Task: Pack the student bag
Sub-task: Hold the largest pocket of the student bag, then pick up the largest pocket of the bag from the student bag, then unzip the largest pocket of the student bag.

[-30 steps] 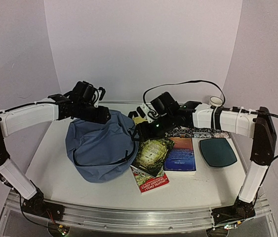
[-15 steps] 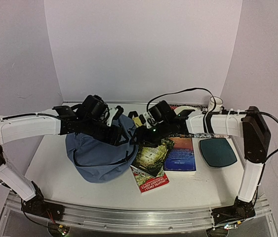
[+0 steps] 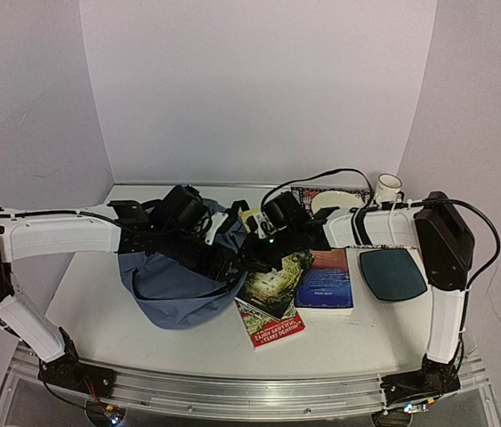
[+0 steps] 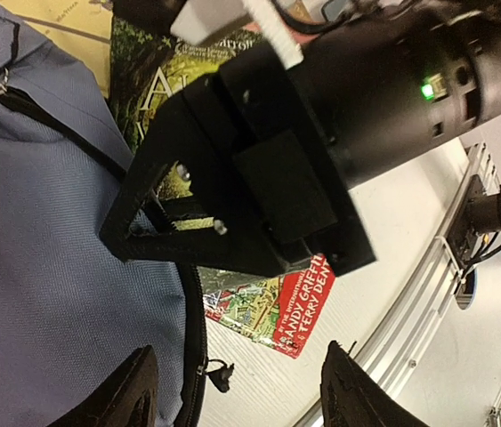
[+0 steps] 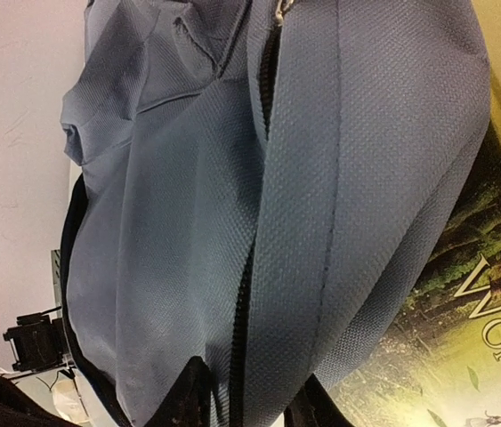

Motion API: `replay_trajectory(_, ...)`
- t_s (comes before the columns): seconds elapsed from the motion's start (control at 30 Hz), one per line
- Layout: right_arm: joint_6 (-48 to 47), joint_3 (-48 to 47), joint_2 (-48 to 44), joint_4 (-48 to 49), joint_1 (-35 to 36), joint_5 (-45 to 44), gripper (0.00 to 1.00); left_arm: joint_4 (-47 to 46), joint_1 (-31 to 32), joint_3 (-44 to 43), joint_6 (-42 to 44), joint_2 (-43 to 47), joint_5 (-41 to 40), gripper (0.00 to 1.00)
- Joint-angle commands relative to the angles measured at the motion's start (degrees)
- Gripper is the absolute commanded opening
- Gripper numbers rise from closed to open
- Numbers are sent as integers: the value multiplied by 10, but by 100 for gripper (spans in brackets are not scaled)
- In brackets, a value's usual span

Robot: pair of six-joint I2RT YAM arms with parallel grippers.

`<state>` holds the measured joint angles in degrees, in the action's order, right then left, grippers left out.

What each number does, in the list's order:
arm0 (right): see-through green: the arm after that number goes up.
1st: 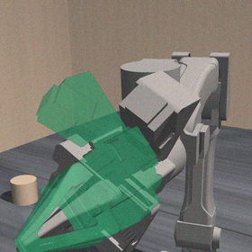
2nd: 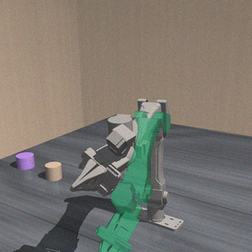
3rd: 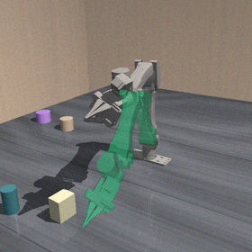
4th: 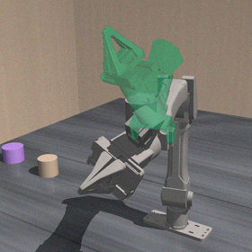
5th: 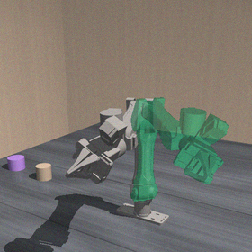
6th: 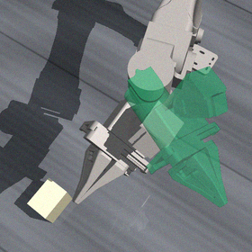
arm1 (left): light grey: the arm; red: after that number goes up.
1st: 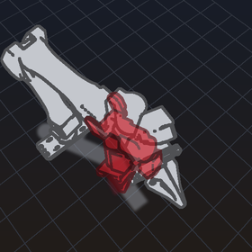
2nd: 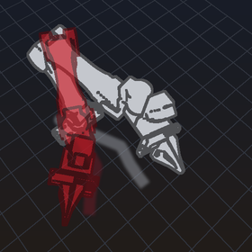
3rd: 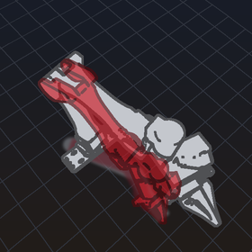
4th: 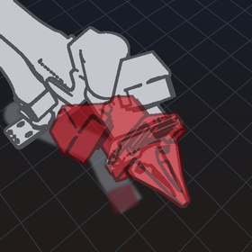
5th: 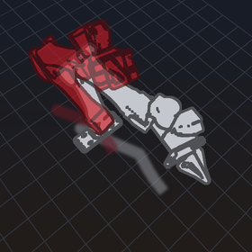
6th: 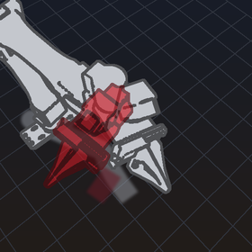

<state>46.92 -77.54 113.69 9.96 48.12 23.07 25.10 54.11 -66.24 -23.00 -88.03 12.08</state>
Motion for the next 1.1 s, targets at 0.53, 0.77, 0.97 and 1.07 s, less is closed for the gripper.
replay_trajectory(0.53,-15,-42,4,-4,-16,2,0,54,17,-19,29,-3,-40,0)
replay_trajectory(0.77,-71,-105,7,-75,-85,-26,0,128,17,29,0,92,-81,0)
replay_trajectory(0.97,-87,-186,51,-121,-130,-40,0,187,17,65,-20,153,-112,0)
replay_trajectory(1.07,-71,-208,66,-124,-129,-15,0,180,17,57,-32,156,-112,0)
